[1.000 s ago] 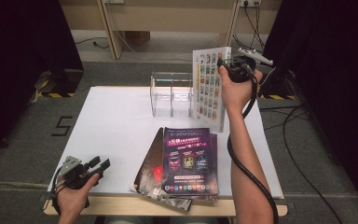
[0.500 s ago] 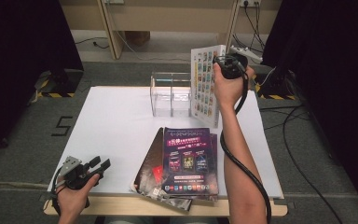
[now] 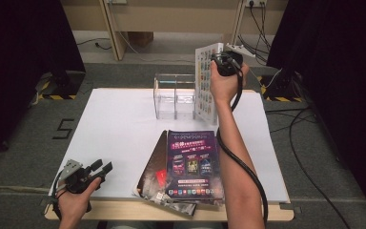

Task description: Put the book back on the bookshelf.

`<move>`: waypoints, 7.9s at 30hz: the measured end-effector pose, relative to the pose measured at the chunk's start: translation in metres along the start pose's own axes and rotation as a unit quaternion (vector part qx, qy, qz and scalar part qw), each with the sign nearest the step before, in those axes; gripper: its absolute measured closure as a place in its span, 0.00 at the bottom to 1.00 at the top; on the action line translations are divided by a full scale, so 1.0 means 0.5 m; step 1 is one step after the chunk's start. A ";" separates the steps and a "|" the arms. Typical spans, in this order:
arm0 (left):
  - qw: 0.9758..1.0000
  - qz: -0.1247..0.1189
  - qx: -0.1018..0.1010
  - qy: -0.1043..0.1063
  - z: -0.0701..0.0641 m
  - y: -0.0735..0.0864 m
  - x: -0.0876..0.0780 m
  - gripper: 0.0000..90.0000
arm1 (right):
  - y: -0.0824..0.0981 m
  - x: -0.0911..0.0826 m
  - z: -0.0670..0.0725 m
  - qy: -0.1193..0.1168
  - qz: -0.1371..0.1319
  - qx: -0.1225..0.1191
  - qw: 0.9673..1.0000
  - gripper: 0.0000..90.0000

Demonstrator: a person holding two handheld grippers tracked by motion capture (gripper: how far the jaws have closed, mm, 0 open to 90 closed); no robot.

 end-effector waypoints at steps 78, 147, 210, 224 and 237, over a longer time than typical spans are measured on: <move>1.000 0.002 -0.005 0.006 -0.006 0.011 -0.001 0.55 | 0.083 -0.160 -0.032 0.021 0.124 -0.033 0.992 0.83; 1.000 0.009 -0.001 0.012 -0.007 0.017 0.002 0.55 | 0.077 -0.027 -0.009 0.030 0.120 -0.048 0.991 0.72; 1.000 0.008 -0.002 0.015 -0.009 0.018 0.004 0.55 | 0.094 -0.036 -0.038 0.045 0.064 -0.073 0.994 0.71; 1.000 0.009 0.000 0.016 -0.013 0.019 0.005 0.55 | 0.100 -0.051 -0.044 0.040 0.071 -0.068 0.994 0.69; 1.000 0.013 0.002 0.019 -0.014 0.022 0.005 0.55 | 0.097 -0.003 -0.049 0.043 0.142 -0.063 0.987 0.73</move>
Point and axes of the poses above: each handheld gripper's, and its own axes: x roughly forward along the jaws, y roughly out of its underside, z roughly to its left, the point moved 9 cm from there along x, roughly forward along the jaws, and after that the axes turned 6 degrees about -z, right-handed, at the moved point
